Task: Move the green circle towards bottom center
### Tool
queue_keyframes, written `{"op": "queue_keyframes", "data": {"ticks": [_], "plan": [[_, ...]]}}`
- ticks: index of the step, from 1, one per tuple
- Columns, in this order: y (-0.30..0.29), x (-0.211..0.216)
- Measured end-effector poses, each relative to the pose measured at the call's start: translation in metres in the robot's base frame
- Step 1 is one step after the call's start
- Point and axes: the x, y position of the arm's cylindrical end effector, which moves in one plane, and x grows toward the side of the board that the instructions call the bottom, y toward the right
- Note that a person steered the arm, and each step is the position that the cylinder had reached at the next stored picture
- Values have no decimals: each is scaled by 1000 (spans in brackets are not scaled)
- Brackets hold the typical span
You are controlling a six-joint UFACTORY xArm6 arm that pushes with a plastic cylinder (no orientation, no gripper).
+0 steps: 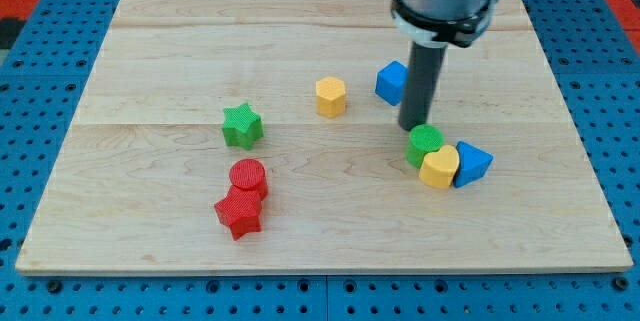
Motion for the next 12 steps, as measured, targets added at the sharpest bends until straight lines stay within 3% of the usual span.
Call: {"op": "queue_keyframes", "data": {"ticks": [1,3,6,9,10,12], "plan": [[49,-1],[55,7],[6,41],[4,31],[-20,10],[-56,30]]}}
